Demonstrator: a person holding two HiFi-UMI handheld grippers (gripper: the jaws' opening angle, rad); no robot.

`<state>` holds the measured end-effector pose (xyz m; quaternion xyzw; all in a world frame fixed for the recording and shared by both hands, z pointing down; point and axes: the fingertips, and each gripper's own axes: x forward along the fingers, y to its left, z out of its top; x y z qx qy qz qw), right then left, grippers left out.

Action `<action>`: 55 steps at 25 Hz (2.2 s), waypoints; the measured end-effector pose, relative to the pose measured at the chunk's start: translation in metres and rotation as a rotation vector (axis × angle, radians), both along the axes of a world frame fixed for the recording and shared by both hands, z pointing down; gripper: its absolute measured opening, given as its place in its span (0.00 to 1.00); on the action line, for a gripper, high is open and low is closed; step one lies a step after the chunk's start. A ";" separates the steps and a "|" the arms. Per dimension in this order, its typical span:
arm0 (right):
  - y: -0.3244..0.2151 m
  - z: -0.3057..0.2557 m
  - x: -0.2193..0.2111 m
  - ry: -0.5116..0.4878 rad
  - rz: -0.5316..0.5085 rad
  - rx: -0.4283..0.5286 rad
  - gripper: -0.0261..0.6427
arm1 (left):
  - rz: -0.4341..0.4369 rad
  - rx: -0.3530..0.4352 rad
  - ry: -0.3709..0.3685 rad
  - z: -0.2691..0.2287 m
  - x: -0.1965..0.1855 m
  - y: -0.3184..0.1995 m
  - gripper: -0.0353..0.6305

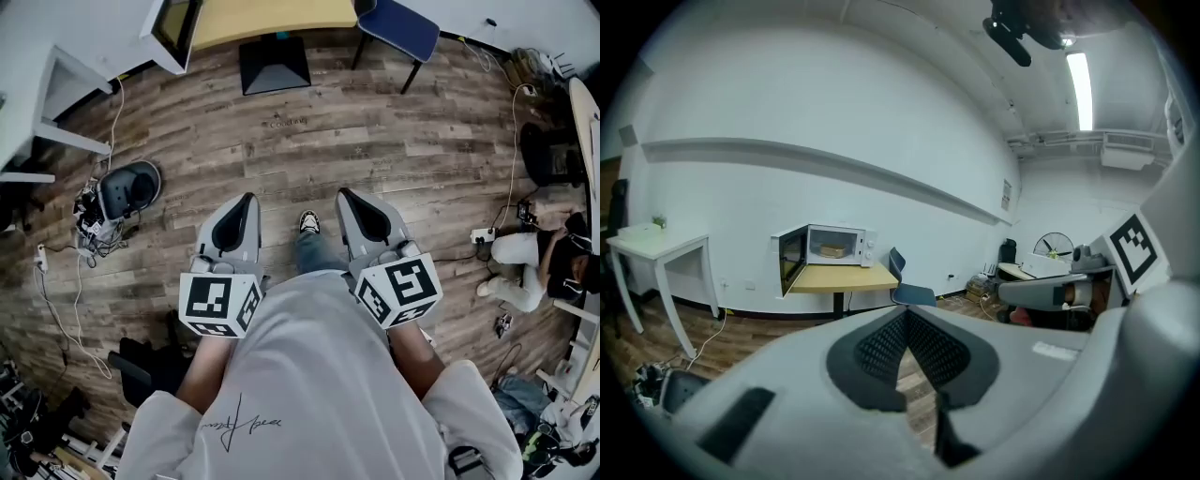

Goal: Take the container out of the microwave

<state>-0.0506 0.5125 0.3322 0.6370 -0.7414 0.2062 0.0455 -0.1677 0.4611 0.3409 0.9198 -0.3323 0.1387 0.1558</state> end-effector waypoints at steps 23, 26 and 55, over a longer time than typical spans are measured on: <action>-0.133 0.030 0.114 -0.030 -0.049 -0.022 0.06 | 0.011 0.010 -0.005 0.004 0.123 -0.121 0.04; -0.142 0.039 0.119 -0.027 -0.037 -0.038 0.06 | 0.016 0.000 0.003 0.010 0.126 -0.132 0.04; -0.431 -0.016 0.145 0.016 0.014 0.025 0.06 | 0.025 0.094 0.037 -0.030 0.142 -0.423 0.04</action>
